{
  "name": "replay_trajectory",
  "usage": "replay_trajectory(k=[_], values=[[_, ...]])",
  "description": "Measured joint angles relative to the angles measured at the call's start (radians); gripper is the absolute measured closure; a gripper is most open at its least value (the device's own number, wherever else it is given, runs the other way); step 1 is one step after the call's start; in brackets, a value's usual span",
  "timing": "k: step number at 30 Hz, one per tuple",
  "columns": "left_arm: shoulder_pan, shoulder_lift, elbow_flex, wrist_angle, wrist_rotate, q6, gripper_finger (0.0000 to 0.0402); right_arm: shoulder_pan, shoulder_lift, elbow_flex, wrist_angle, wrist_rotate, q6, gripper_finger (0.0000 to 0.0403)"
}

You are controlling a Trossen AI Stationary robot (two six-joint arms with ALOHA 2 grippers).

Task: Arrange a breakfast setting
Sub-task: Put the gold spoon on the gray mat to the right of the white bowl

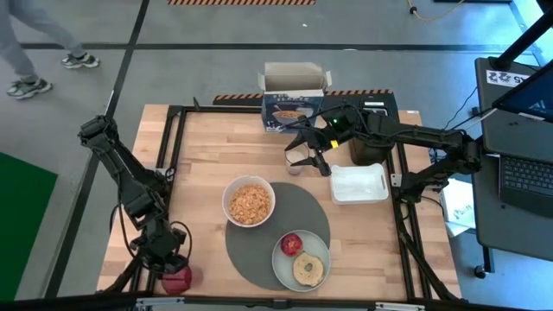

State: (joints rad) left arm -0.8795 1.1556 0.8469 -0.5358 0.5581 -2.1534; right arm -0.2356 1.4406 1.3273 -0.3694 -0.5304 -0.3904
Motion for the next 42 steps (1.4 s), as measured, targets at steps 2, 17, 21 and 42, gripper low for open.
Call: replay_trajectory(k=[2,17,21,42], values=[[0.0,-0.008,0.004,-0.001,0.008,0.009,0.0401,0.0,0.0,0.0,0.001,0.0,0.0,0.017],[0.0,-0.12,0.007,-0.059,-0.123,-0.01,0.0399,0.0,0.0,0.0,0.002,0.026,0.0,0.017],[0.0,-0.12,0.007,-0.064,-0.155,0.04,0.0382,0.0,0.0,0.0,0.001,0.026,0.0,0.017],[0.0,-0.115,-0.082,0.046,-0.153,0.062,0.0204,0.0,0.0,0.0,-0.024,0.026,-0.005,0.017]])
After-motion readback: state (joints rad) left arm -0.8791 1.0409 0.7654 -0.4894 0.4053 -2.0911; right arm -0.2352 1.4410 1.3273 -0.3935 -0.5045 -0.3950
